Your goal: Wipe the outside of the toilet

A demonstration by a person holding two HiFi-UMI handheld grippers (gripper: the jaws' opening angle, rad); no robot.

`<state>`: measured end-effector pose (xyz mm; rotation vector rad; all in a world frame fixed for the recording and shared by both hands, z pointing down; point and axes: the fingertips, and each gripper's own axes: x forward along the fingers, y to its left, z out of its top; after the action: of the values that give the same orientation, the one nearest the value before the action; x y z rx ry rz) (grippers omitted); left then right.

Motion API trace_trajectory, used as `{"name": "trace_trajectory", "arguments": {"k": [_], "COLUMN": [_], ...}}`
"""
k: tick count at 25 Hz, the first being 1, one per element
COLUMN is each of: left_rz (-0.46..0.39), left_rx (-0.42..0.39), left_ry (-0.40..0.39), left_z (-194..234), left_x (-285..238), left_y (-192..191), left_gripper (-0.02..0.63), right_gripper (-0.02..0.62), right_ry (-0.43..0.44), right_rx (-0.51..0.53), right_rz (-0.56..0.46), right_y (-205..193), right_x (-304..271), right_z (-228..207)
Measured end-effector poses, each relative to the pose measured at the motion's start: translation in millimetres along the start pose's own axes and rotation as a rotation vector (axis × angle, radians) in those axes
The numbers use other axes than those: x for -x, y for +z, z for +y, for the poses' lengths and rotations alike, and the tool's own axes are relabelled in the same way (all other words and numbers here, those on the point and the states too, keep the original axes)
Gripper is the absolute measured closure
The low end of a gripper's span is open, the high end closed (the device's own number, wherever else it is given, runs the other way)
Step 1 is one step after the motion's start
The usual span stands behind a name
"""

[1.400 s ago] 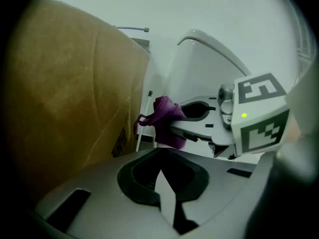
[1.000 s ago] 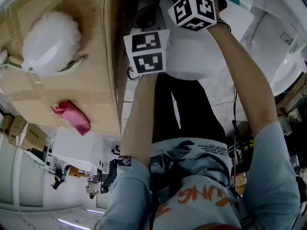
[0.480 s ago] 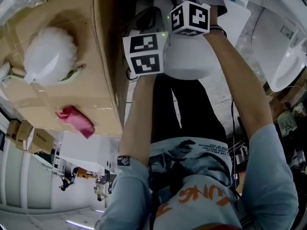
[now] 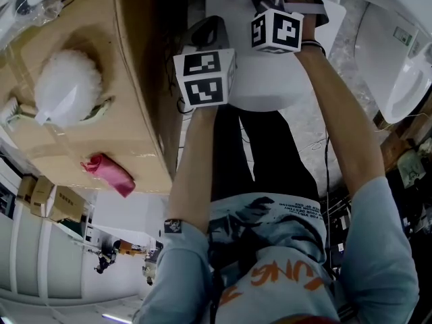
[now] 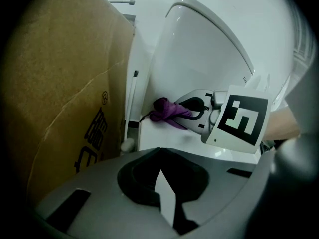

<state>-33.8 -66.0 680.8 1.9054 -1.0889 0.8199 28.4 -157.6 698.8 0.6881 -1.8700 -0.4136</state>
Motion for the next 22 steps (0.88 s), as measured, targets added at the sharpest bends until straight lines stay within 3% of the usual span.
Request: {"name": "trace_trajectory", "arguments": {"k": [19,22], "left_rz": [0.057,0.056], "left_rx": [-0.078,-0.134], "left_ry": [-0.042,-0.014], "left_z": [-43.6,-45.1], "left_x": [-7.6,-4.6], "left_y": [-30.3,-32.2], "left_gripper": [0.581,0.581], "right_gripper": [0.534,0.534], "right_ry": [-0.006,-0.006], "right_rx": [0.038,0.047], "right_rz": [0.117,0.144], "right_y": [-85.0,-101.3], "right_x": [38.7,45.6], "right_z": [-0.7,-1.9]}}
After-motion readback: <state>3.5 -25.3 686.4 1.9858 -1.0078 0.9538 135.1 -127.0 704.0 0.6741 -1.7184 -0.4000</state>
